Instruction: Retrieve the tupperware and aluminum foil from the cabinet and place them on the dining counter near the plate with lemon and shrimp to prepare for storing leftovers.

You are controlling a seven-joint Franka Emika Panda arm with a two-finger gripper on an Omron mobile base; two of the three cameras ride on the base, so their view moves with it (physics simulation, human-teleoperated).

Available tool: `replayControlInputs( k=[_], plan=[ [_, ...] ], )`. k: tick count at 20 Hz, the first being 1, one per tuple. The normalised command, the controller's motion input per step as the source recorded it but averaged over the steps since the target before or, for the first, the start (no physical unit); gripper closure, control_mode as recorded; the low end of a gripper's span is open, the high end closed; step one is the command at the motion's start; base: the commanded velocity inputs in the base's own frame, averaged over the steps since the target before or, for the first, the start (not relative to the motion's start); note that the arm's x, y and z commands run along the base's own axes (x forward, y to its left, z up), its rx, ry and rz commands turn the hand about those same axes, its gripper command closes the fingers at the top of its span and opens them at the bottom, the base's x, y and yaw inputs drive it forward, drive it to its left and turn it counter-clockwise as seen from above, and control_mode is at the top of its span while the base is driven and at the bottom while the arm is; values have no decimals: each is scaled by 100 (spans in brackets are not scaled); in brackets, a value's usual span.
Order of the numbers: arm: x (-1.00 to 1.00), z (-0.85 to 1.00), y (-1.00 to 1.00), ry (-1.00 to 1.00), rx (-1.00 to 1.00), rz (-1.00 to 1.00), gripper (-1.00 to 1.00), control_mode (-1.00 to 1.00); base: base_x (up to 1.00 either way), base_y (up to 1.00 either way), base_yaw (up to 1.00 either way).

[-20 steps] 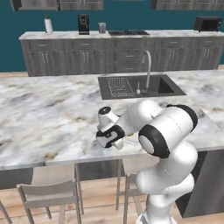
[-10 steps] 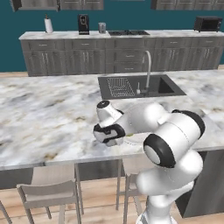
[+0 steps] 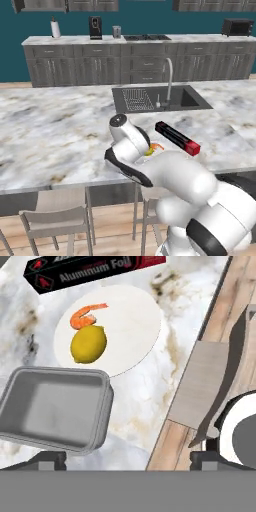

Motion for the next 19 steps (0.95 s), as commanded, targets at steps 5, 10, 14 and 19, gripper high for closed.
replayControlInputs(
  k=[5, 10, 14, 19],
  plan=[
    [-78, 94, 0, -29, 1, 3, -100, -100, 0, 0, 0],
    [-67, 100, 0, -16, 4, 0, -100, -100, 0, 0, 0],
    [-46, 96, 0, -7, 2, 3, -100, -100, 0, 0, 0],
    [-39, 100, 0, 0, 0, 6, -100, -100, 0, 0, 0]
  ],
)
